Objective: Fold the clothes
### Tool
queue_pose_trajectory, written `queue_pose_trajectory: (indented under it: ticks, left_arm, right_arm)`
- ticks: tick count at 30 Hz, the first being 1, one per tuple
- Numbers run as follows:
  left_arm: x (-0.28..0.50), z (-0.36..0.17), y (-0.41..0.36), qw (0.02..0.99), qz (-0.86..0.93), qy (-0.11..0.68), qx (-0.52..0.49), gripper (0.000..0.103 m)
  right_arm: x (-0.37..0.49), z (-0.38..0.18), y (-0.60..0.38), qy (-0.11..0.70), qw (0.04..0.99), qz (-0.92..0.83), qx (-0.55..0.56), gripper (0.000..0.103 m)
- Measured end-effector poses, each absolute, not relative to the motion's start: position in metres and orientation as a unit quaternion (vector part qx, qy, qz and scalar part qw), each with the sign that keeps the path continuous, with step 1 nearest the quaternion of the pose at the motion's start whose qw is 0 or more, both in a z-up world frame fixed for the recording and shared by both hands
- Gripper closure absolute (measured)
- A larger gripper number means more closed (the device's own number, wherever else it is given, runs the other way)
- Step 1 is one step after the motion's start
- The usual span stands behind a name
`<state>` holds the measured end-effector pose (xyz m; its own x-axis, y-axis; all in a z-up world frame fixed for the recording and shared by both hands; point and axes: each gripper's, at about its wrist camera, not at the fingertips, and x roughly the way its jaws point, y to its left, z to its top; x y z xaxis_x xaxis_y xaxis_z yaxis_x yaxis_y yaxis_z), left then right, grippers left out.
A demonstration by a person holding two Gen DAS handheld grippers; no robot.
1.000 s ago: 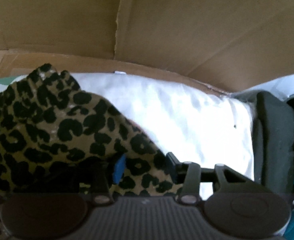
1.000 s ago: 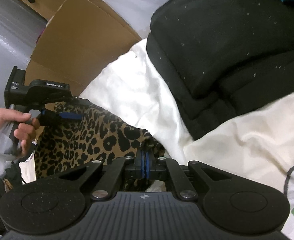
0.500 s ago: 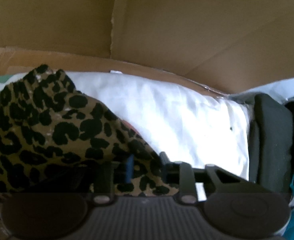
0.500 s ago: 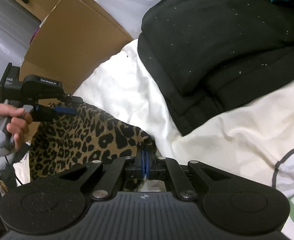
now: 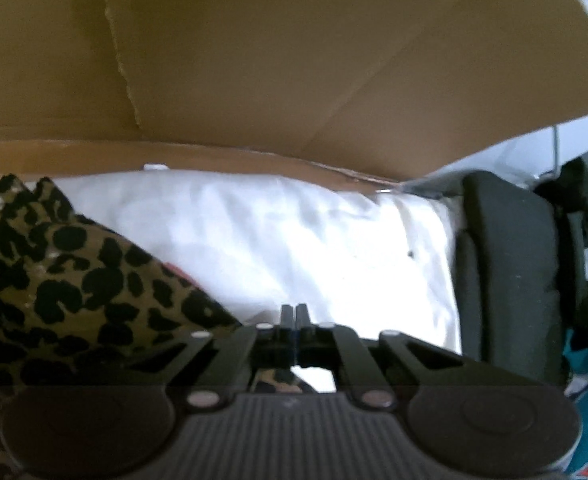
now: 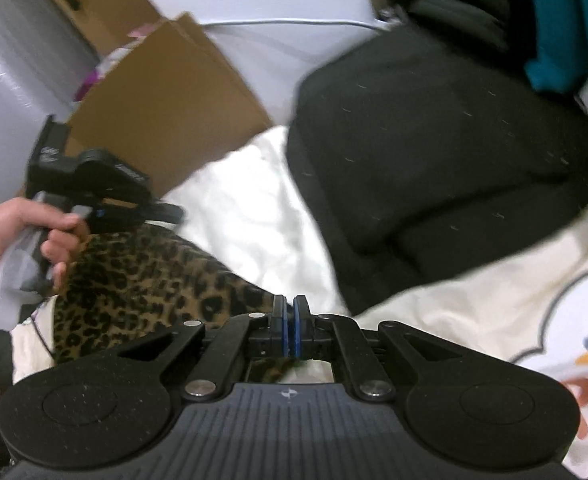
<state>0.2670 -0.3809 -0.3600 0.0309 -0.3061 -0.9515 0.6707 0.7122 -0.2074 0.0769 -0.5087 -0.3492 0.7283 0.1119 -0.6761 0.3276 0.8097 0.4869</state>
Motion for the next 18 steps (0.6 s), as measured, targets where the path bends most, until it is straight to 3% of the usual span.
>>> queue_pose_trajectory:
  ticks: [3,10,18]
  left_arm:
    - [0.264,-0.347,-0.377,0.697,-0.356,0.599,0.172,0.094]
    - [0.263,-0.280,-0.332,0.691,-0.371,0.580,0.220,0.093]
    - [0.262,-0.266,-0.282,0.704,-0.371,0.560,0.231,0.092]
  right_arm:
    - [0.090,-0.352,-0.495,0.369,0.879,-0.034,0.299,0.101]
    - [0.118,-0.373,-0.471,0.415,0.870,-0.047,0.263,0.100]
    - [0.113,-0.377,-0.471,0.436,0.870,-0.072,0.219,0.099]
